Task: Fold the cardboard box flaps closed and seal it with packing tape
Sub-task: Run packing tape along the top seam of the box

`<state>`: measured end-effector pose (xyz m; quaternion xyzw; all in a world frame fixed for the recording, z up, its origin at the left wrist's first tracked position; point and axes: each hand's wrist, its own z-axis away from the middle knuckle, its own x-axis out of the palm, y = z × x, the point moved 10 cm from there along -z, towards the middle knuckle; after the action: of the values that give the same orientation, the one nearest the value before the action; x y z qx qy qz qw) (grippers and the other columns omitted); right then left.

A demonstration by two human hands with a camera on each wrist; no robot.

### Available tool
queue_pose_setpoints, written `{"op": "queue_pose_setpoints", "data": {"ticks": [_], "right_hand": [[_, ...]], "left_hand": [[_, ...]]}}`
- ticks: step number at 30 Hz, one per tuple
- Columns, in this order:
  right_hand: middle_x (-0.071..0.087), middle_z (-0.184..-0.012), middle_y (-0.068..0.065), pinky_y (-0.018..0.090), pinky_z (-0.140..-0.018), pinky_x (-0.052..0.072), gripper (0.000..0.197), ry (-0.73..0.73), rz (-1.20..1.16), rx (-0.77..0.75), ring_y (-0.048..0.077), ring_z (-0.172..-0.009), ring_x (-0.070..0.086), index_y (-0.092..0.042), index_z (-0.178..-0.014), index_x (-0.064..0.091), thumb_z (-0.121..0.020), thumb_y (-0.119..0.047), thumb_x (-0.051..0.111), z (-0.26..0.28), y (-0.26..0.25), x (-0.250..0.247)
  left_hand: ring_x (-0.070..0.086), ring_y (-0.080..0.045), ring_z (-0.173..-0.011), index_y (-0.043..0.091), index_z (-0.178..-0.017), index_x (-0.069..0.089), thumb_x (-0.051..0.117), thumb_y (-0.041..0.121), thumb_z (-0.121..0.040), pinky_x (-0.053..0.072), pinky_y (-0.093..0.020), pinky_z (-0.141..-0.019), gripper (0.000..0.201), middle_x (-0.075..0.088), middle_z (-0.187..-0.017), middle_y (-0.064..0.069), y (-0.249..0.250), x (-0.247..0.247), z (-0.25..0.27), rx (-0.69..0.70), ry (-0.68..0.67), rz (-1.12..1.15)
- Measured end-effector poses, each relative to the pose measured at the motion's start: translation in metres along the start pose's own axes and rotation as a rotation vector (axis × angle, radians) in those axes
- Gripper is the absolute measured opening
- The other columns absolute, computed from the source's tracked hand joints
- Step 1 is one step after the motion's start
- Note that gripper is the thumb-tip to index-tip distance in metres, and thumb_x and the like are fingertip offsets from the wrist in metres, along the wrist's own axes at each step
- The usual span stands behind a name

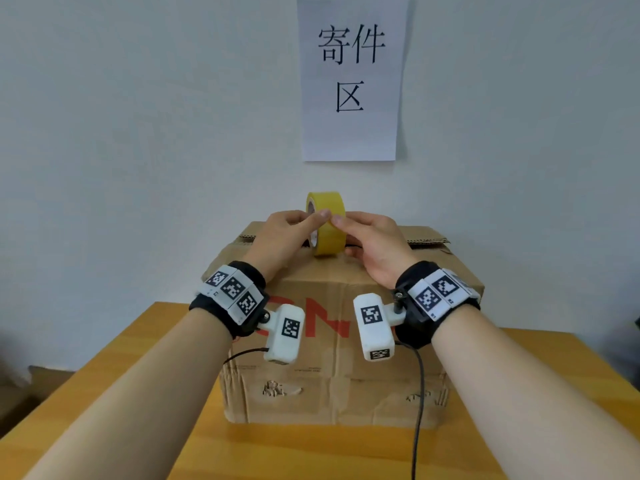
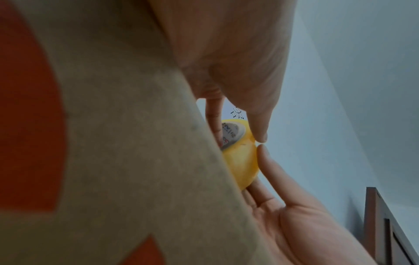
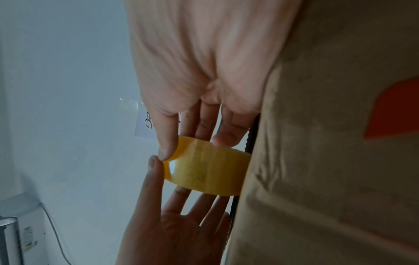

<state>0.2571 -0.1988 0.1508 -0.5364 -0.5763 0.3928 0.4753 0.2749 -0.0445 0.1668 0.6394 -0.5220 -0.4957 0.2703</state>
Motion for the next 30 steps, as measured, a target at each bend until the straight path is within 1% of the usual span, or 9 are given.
{"op": "queue_pose_setpoints", "data": {"ticks": [4,8,11,15,20,23,25,27,30], "right_hand": [[0.076,-0.107,0.007,0.024,-0.062,0.041,0.023,-0.009,0.064,-0.016,0.018,-0.092,0.067,-0.011,-0.109,0.075,-0.087,-0.016,0.075,-0.002,0.002,0.000],[0.076,-0.104,0.007,0.030,-0.073,0.048,0.018,-0.033,0.045,-0.004,0.019,-0.092,0.069,-0.012,-0.105,0.074,-0.087,-0.013,0.075,-0.003,0.003,0.002],[0.075,-0.094,0.007,0.026,-0.065,0.047,0.010,-0.024,0.006,0.019,0.019,-0.082,0.067,-0.011,-0.095,0.071,-0.089,-0.018,0.074,-0.002,0.003,0.003],[0.073,-0.095,0.010,0.024,-0.059,0.047,0.025,0.009,-0.036,0.025,0.018,-0.079,0.067,-0.006,-0.104,0.071,-0.091,-0.027,0.072,-0.001,0.000,0.001],[0.075,-0.099,0.010,0.024,-0.060,0.048,0.014,-0.043,-0.074,-0.004,0.018,-0.079,0.070,-0.010,-0.103,0.070,-0.090,-0.016,0.071,0.004,-0.005,0.003],[0.074,-0.103,0.012,0.024,-0.062,0.049,0.012,-0.071,-0.059,-0.016,0.022,-0.086,0.068,-0.010,-0.102,0.069,-0.091,-0.011,0.070,0.006,-0.006,0.005],[0.072,-0.104,0.014,0.026,-0.066,0.051,0.016,-0.083,-0.044,-0.034,0.024,-0.090,0.066,-0.006,-0.106,0.069,-0.090,-0.008,0.070,0.007,-0.007,0.006],[0.071,-0.103,0.013,0.028,-0.072,0.053,0.021,-0.091,-0.031,-0.051,0.025,-0.092,0.066,-0.004,-0.109,0.068,-0.088,-0.004,0.070,0.008,-0.008,0.008],[0.073,-0.108,0.017,0.028,-0.073,0.057,0.021,-0.069,-0.062,-0.044,0.023,-0.089,0.070,-0.004,-0.110,0.068,-0.089,-0.006,0.070,0.009,-0.009,0.007]], "left_hand": [[0.067,-0.019,-0.086,0.010,-0.102,0.073,0.056,0.063,-0.089,0.045,-0.026,-0.072,0.057,0.074,-0.099,-0.010,-0.002,-0.001,-0.001,-0.021,0.003,-0.043],[0.065,-0.006,-0.078,0.013,-0.094,0.076,0.065,0.053,-0.088,0.044,-0.021,-0.072,0.042,0.075,-0.092,-0.004,0.004,-0.004,0.000,0.046,0.022,0.050],[0.069,-0.008,-0.092,0.016,-0.095,0.078,0.072,0.045,-0.086,0.047,-0.022,-0.086,0.031,0.077,-0.094,0.002,0.002,-0.006,-0.001,0.065,0.004,0.113],[0.071,-0.015,-0.102,0.005,-0.102,0.075,0.077,0.029,-0.085,0.051,-0.032,-0.097,0.030,0.075,-0.108,0.003,0.002,-0.001,0.001,0.110,-0.085,0.227],[0.065,-0.004,-0.111,0.003,-0.104,0.075,0.076,0.012,-0.085,0.052,-0.014,-0.085,0.021,0.065,-0.127,0.013,0.007,0.002,0.004,0.160,-0.145,0.245],[0.066,-0.005,-0.111,0.008,-0.102,0.075,0.075,0.015,-0.086,0.053,-0.016,-0.086,0.017,0.064,-0.131,0.010,0.007,0.002,0.004,0.159,-0.134,0.231],[0.068,-0.014,-0.110,0.011,-0.103,0.074,0.075,0.024,-0.087,0.054,-0.028,-0.094,0.020,0.068,-0.126,0.003,0.004,0.000,0.002,0.145,-0.129,0.267],[0.062,-0.021,-0.120,0.022,-0.106,0.074,0.079,0.042,-0.080,0.047,-0.043,-0.106,0.034,0.069,-0.124,0.003,0.004,-0.002,0.001,0.152,-0.109,0.237],[0.052,-0.011,-0.131,0.029,-0.108,0.075,0.081,0.051,-0.069,0.042,-0.047,-0.110,0.045,0.061,-0.134,0.012,0.005,-0.003,0.002,0.195,-0.097,0.188]]}}
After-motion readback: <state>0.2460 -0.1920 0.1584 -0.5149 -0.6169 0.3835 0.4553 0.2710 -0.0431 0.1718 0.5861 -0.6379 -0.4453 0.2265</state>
